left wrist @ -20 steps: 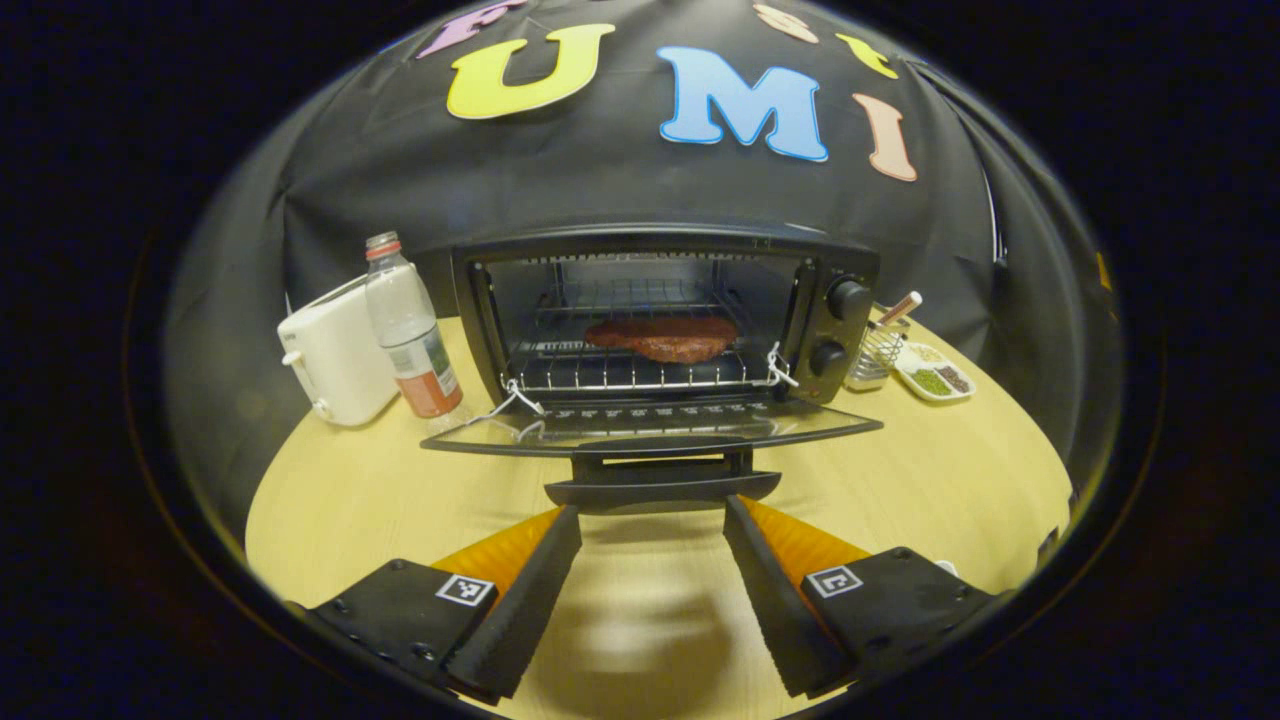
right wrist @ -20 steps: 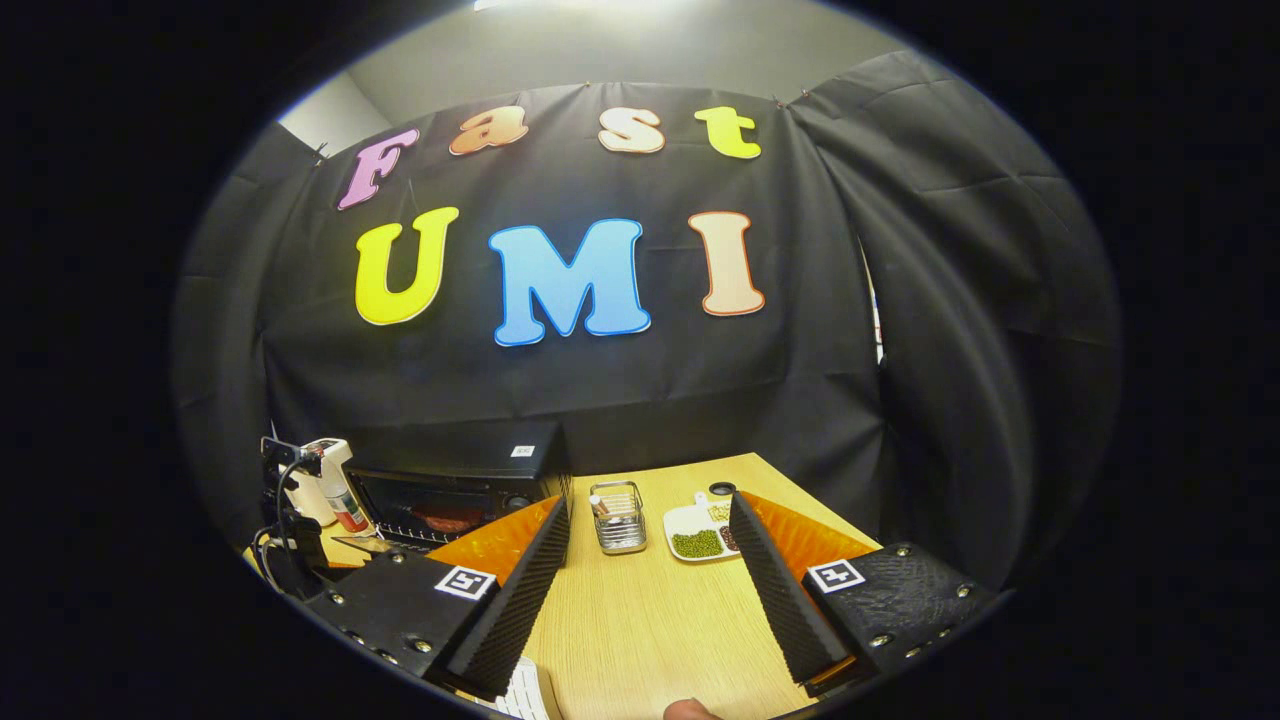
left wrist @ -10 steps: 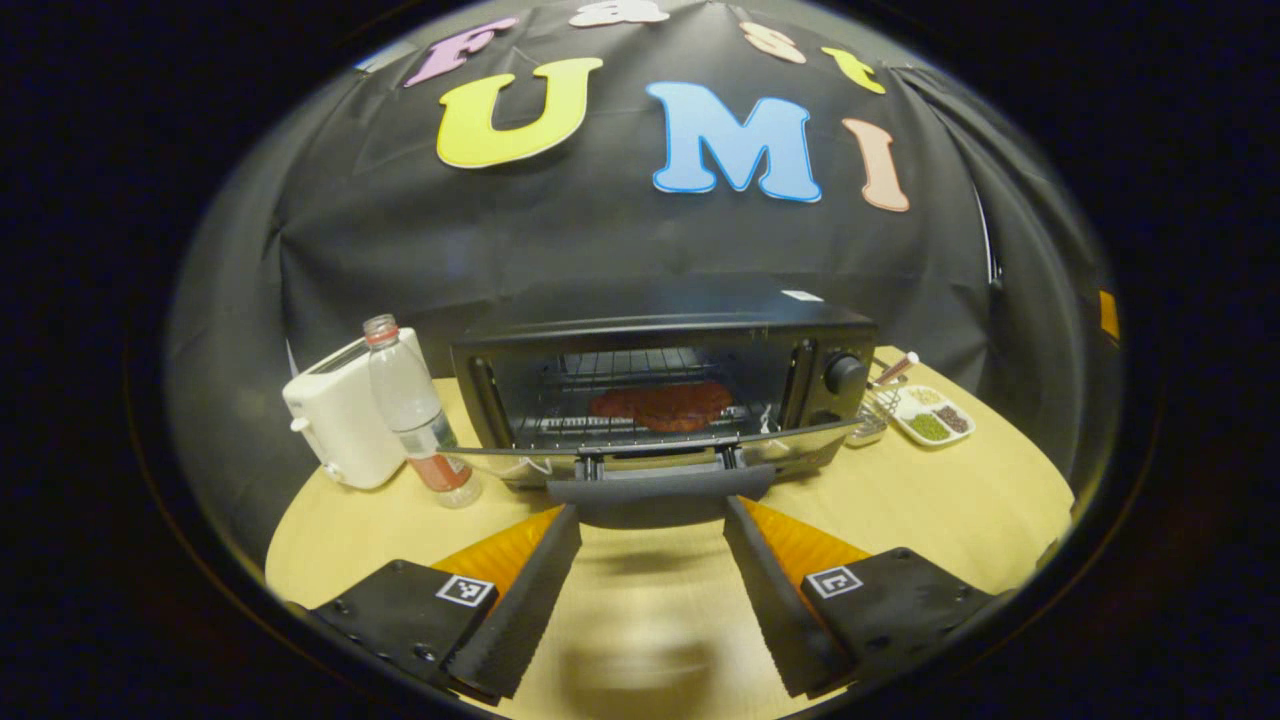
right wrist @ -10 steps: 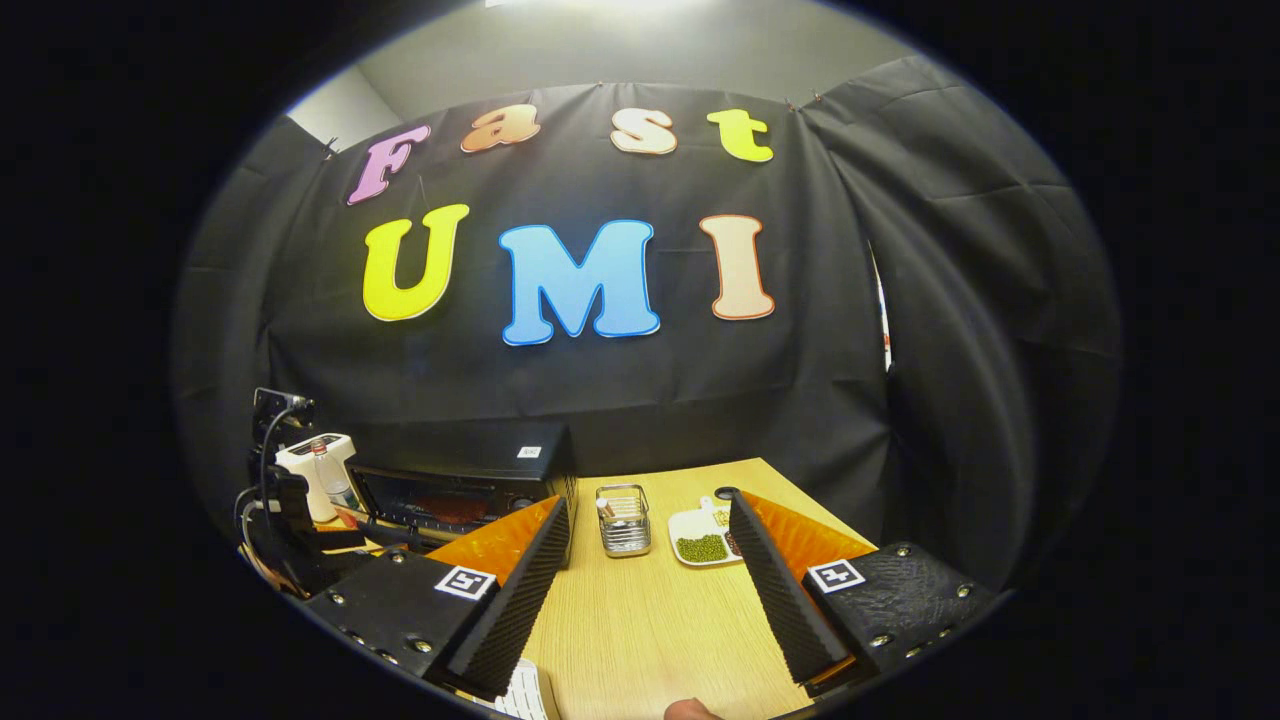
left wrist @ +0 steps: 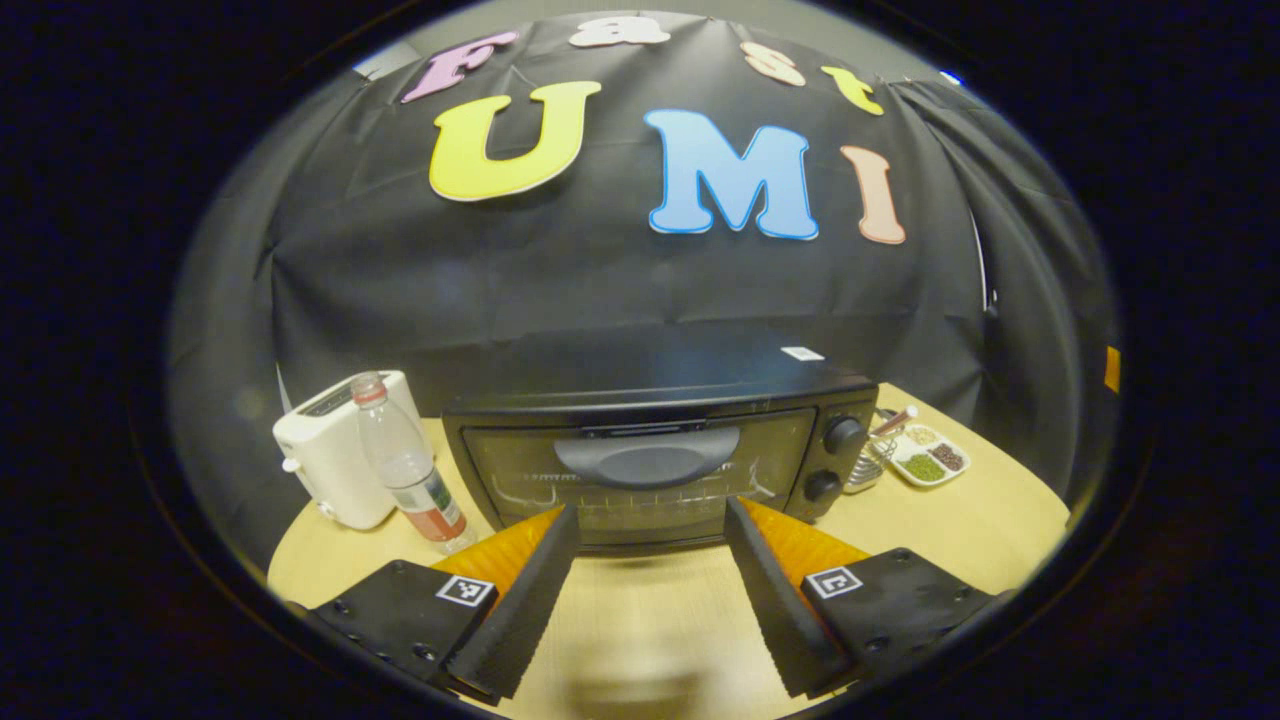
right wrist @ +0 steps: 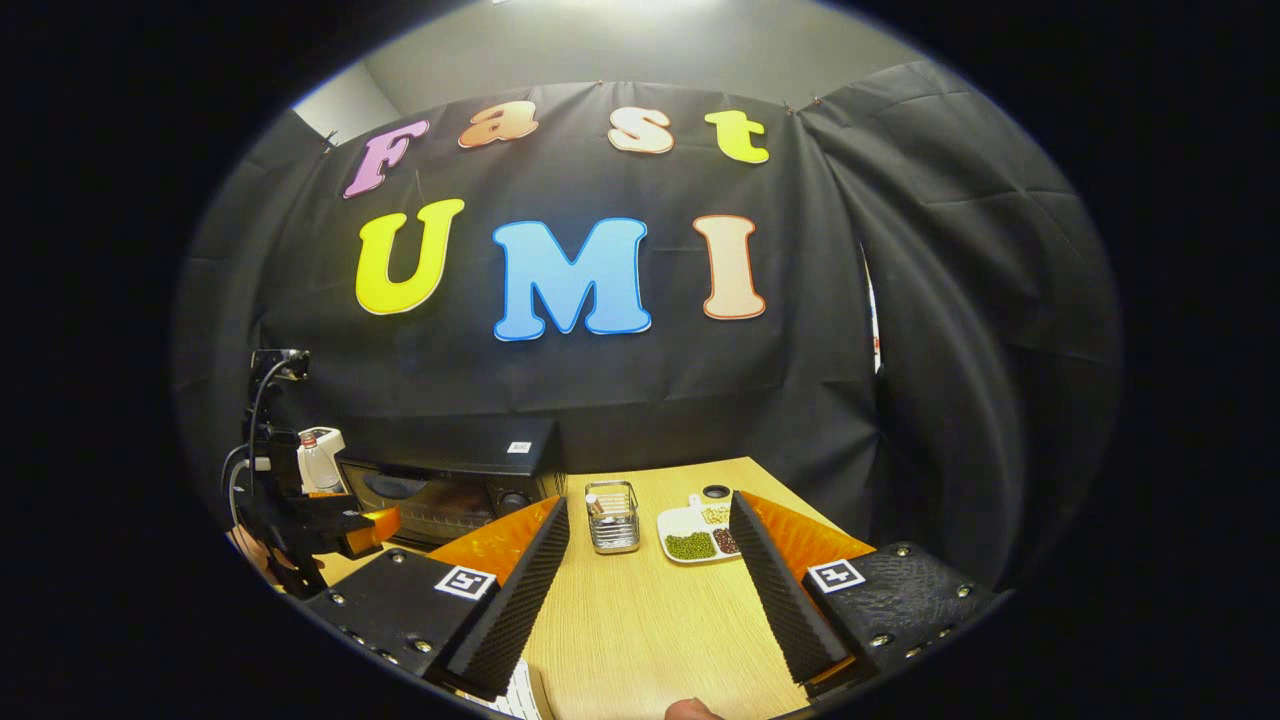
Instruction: Open the electric oven with the left hand, put the food in, and close the electric oven.
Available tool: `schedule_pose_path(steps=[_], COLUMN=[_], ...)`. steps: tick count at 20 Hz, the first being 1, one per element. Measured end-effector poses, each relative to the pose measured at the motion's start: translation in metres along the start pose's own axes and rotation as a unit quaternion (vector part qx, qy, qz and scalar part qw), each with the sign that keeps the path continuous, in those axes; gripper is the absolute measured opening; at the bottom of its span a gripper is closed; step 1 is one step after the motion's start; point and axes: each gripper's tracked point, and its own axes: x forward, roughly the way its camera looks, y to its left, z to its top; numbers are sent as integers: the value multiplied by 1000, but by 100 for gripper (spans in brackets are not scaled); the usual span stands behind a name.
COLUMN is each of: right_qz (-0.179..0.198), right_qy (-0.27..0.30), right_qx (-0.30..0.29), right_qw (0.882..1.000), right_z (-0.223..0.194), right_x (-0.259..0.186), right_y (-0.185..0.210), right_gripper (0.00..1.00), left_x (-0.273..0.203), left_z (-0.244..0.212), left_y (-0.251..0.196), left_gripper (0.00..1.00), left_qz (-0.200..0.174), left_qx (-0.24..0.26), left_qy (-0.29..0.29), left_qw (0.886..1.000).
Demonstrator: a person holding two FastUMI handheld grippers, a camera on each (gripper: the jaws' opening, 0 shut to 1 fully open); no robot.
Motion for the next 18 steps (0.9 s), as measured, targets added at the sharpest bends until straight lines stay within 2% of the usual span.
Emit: schedule_pose_path(steps=[5,6,7,8,9,14,18], right_qz=[22,31,39,48,58,101,117], right_qy=[-17,-25,-29,-32,-37,-49,-71], right_qx=[2,1,-4,-10,-15,-28,-52], right_qw=[1000,999,999,998,998,993,989], right_z=[14,18,21,23,27,39,51], right_x=[-10,-13,-16,-21,-25,-47,-66], right_y=[7,8,9,10,9,0,-3], right_gripper=[98,98,98,98,98,97,98], left_x=[-43,-55,-68,-85,-101,-181,-233], left_z=[51,62,72,83,93,119,119], left_y=[-15,-16,-19,-21,-23,-33,-27], left_gripper=[100,91,91,100,100,98,98], left_qz=[-5,-2,0,4,8,48,88], left_qx=[-13,-12,-11,-10,-6,4,-10], left_qy=[-53,-66,-77,-91,-105,-153,-164], left_qw=[999,998,997,996,994,987,983])
